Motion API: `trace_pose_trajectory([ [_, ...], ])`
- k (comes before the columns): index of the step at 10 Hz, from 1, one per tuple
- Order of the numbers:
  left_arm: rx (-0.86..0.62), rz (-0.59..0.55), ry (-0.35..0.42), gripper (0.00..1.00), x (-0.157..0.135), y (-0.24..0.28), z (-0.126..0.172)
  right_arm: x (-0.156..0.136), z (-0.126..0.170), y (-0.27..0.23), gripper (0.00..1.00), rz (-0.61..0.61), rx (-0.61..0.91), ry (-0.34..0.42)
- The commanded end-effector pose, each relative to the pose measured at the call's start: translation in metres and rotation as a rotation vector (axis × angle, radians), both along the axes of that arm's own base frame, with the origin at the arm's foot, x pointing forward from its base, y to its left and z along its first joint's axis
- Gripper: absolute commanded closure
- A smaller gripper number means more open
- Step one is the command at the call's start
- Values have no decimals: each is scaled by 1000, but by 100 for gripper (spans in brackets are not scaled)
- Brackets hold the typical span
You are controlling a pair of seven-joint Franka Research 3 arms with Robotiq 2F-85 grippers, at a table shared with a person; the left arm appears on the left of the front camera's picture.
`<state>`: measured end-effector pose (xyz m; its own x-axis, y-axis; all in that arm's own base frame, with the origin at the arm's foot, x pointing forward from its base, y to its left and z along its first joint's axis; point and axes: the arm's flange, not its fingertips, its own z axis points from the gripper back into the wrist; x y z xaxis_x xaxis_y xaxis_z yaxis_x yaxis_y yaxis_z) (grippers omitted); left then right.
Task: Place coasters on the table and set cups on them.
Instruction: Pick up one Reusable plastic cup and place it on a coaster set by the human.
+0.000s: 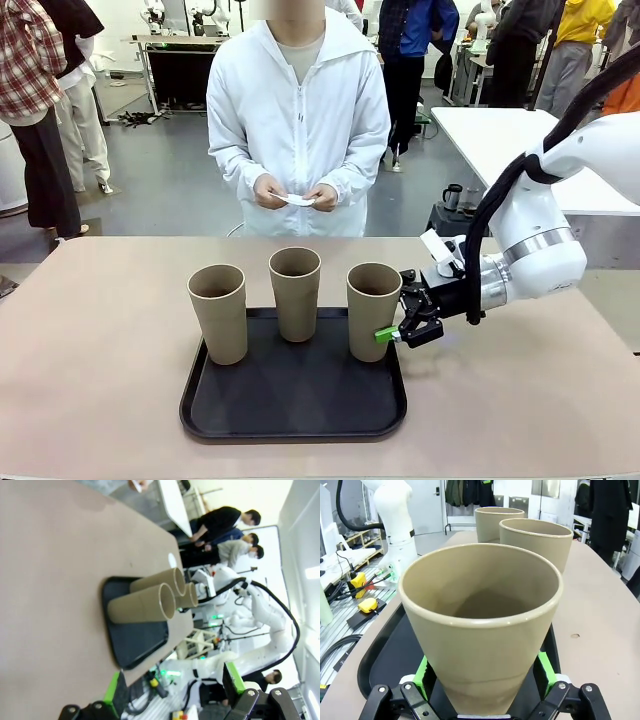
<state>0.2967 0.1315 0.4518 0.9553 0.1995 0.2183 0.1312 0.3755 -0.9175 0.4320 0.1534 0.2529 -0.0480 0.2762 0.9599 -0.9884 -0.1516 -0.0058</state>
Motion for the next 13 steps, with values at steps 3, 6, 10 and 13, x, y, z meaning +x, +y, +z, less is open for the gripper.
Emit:
trace_pose_trajectory([
  [3, -13, -2, -15, 0, 0, 0, 1, 6, -5, 7, 100, -2, 13, -17],
  [6, -13, -2, -15, 0, 0, 0, 1, 5, 3, 4, 100, -35, 20, -7],
  [10, -13, -2, -15, 0, 0, 0, 1, -19, 117, 2, 36, -216, -8, 54],
  [13, -13, -2, -15, 0, 0, 0, 1, -26, 156, 4, 36, -238, -54, 29],
])
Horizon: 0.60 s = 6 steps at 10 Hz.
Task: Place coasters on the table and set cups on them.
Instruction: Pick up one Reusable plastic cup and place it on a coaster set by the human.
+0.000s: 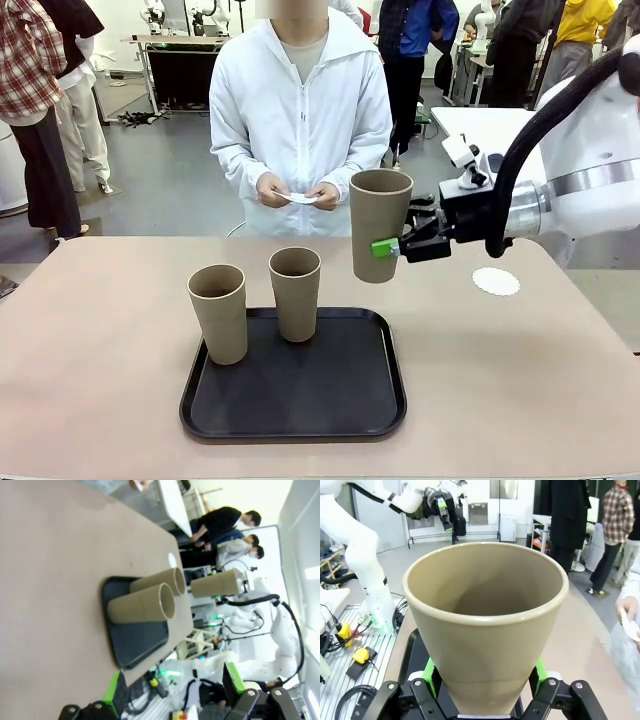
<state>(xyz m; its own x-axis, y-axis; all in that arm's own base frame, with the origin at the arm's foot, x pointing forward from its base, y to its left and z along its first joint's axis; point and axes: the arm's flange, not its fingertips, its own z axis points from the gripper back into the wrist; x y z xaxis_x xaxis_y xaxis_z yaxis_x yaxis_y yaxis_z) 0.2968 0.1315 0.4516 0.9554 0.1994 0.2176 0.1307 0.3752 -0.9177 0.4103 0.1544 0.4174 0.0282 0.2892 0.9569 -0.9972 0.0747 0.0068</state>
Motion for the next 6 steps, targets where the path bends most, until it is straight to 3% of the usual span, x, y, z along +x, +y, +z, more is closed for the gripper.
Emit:
trace_pose_trajectory([
  [1, -13, -2, -16, 0, 0, 0, 1, -1, -10, 2, 36, -27, -60, 26],
  [2, -13, -2, -16, 0, 0, 0, 1, 0, -16, 1, 36, -81, -109, 24],
  [3, -13, -2, -16, 0, 0, 0, 1, -2, 3, 2, 36, -13, -18, -3],
  [5, -13, -2, -16, 0, 0, 0, 1, -2, 3, 2, 36, -13, -18, -3],
  [6, -13, -2, -16, 0, 0, 0, 1, -1, -2, 1, 17, -34, -45, -4],
])
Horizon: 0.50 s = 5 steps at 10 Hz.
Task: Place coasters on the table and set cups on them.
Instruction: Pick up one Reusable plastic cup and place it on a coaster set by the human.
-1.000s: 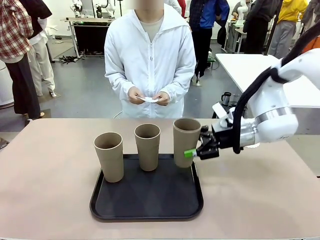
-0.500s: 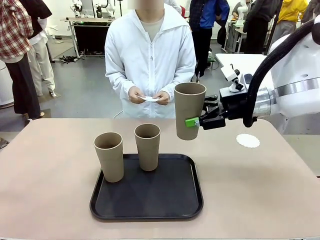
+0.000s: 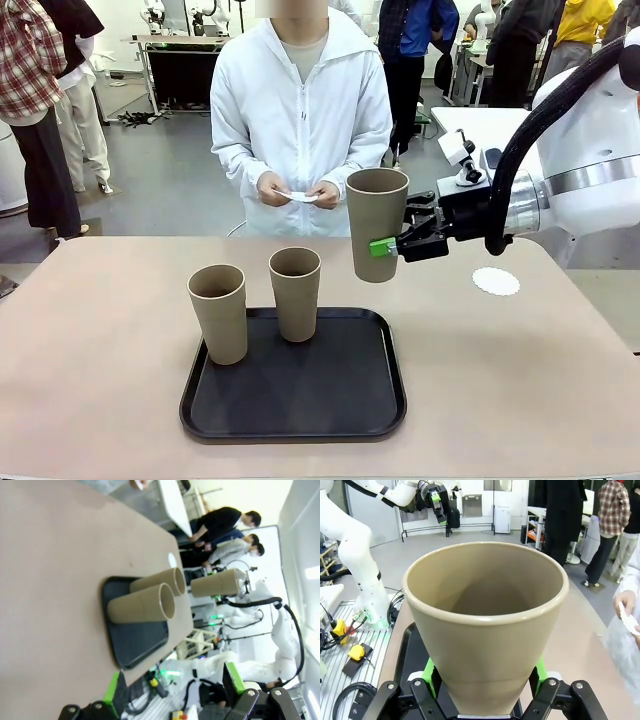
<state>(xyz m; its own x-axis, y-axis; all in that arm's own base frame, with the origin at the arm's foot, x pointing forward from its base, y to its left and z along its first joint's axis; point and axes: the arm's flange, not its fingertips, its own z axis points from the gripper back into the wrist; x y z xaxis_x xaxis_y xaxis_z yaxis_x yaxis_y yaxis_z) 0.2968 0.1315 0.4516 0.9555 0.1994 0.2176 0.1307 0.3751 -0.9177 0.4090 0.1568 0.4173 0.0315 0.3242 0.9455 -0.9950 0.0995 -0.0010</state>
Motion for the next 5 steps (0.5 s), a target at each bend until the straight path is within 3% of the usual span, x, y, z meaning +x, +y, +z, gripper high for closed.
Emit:
trace_pose_trajectory([
  [1, -12, -2, -16, 0, 0, 0, 1, 18, 1, -19, 17, -37, -29, -16],
  [3, -12, -2, -16, 0, 0, 0, 1, 61, 10, -86, 17, -109, -15, -25],
  [5, -12, -2, -16, 0, 0, 0, 1, 82, 17, -156, 17, -231, 9, -55],
])
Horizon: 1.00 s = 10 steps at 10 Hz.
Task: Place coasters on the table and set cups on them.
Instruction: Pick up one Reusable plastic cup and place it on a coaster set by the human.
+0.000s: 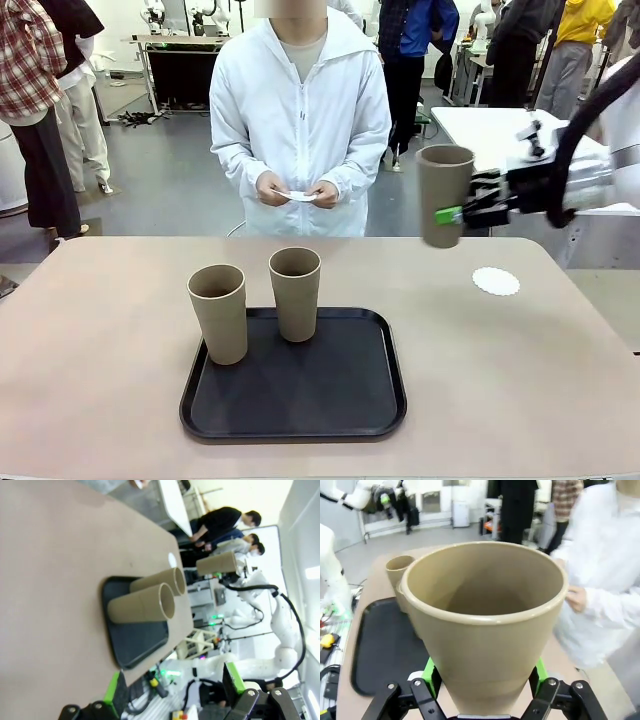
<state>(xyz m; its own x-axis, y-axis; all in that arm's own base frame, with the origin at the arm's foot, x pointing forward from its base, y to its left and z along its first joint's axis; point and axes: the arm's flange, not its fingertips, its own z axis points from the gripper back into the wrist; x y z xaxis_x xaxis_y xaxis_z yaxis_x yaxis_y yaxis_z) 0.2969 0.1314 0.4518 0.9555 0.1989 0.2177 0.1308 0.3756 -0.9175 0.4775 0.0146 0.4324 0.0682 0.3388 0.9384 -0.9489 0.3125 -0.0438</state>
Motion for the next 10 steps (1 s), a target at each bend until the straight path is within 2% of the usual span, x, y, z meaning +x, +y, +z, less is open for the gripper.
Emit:
trace_pose_trajectory([
  [1, -13, -1, -16, 0, 0, 0, 1, 17, 6, -47, 17, -58, 54, -26],
  [3, -13, -1, -16, 0, 0, 0, 1, 17, 8, -102, 17, -146, 70, -2],
  [5, -13, -1, -16, 0, 0, 0, 1, 15, 5, -131, 17, -171, 99, -11],
  [9, -13, -1, -16, 0, 0, 0, 1, 18, -1, -135, 17, -190, 109, -16],
  [10, -13, -1, -16, 0, 0, 0, 1, 10, 0, -138, 17, -194, 83, 2],
])
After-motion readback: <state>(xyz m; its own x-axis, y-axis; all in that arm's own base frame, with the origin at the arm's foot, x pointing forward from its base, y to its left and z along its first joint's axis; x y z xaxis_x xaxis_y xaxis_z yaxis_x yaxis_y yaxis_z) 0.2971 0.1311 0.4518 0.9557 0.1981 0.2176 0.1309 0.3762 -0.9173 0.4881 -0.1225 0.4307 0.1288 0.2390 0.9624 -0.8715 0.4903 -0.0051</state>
